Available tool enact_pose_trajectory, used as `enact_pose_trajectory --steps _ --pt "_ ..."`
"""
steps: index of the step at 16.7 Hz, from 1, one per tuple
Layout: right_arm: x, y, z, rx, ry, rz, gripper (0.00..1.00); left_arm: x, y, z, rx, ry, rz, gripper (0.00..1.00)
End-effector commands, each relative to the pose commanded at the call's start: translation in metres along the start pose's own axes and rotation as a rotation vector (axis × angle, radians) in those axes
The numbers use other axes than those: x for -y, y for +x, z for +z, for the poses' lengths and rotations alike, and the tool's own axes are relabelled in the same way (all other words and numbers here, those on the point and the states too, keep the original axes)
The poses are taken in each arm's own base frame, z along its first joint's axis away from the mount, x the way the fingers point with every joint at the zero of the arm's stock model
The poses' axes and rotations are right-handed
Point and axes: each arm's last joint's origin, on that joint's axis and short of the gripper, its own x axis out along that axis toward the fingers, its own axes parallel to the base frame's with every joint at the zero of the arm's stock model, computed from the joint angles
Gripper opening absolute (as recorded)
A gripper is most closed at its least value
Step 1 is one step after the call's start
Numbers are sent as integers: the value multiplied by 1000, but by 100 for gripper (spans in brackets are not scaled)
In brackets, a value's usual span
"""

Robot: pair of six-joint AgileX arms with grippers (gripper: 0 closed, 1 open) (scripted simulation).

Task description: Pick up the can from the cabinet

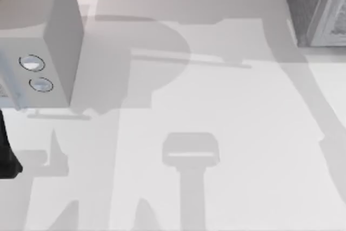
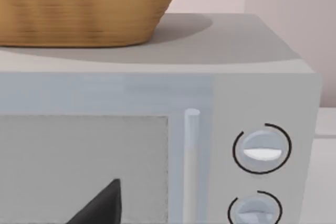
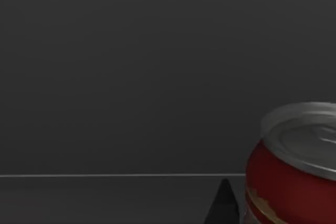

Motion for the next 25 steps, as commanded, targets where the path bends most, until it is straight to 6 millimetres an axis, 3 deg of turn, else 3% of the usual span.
enact_pose_trajectory --steps 2,4,14,19,25 --pt "-1 -2 1 1 1 2 0 0 0 0 0 0 0 100" --pt "-6 -15 7 -1 1 7 0 0 0 0 0 0 0 100" --pt "-11 -118 48 0 1 1 0 0 0 0 0 0 0 100" --pt "0 -175 61 2 2 0 0 0 0 0 0 0 0 100" --pt "1 -179 62 2 3 0 0 0 0 0 0 0 0 100"
